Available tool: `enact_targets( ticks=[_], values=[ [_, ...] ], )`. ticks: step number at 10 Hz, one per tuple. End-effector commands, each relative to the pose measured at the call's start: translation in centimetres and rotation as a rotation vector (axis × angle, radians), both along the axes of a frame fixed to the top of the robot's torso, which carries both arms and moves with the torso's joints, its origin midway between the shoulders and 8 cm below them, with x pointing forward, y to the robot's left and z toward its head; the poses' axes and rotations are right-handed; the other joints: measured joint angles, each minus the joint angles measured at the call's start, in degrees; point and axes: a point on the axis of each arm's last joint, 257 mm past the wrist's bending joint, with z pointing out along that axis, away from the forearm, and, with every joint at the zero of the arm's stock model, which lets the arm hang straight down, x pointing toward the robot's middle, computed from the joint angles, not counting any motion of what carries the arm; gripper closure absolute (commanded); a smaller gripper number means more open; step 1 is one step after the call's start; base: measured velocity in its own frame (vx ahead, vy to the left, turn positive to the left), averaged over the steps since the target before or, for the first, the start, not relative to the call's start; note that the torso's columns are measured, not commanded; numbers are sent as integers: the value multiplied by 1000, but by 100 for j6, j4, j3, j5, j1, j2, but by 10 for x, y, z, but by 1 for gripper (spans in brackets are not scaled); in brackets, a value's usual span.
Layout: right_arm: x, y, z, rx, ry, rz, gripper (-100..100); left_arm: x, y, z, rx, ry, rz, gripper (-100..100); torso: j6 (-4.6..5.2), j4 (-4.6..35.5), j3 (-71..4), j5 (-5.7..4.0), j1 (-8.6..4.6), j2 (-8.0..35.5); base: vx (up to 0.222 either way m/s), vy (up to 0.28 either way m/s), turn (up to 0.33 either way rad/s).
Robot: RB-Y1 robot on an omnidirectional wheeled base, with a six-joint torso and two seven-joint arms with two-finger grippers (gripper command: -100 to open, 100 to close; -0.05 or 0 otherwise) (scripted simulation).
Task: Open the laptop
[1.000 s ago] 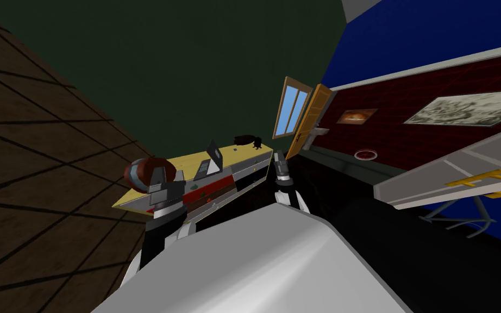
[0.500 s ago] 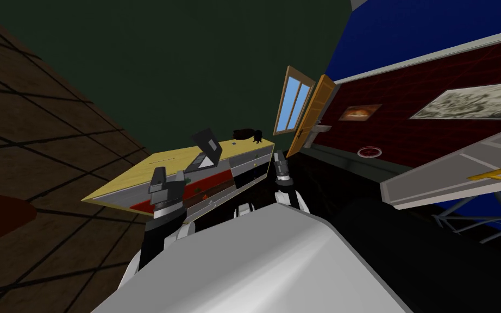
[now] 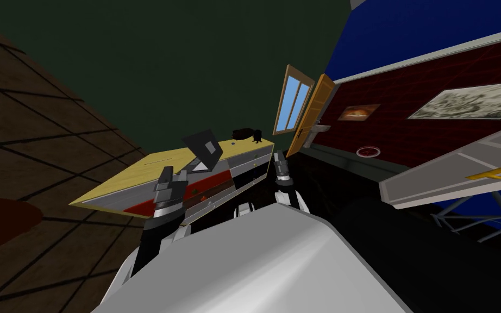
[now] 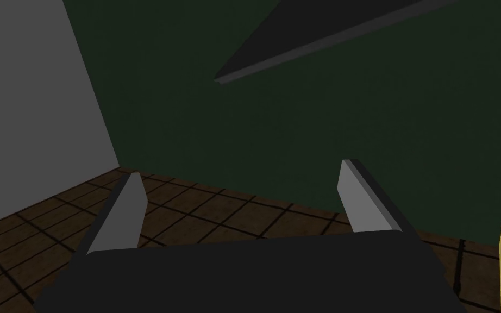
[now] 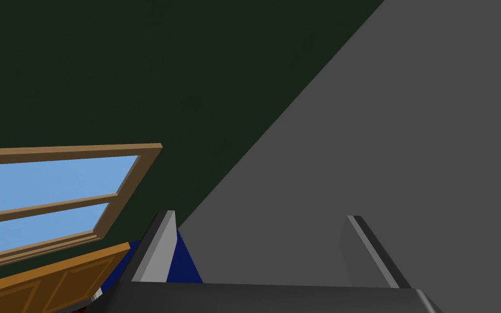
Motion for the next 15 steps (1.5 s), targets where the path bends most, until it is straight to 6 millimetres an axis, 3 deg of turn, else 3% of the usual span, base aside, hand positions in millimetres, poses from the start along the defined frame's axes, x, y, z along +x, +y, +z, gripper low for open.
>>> enact_targets(
  ticks=[1,9,15],
  values=[
    [0,0,0,0,0,0,0,7,0,-10,41,48,8,-100,0,0,-1,0,0,-1,81,-46,-62],
    [0,0,0,0,0,0,0,28,16,-49,58,197,103,-100,7,-13,-20,0,-6,-30,96,-54,-50],
    [0,0,0,0,0,0,0,18,14,-30,60,185,102,-100,0,0,0,1,4,1,58,0,-14]
  ],
)
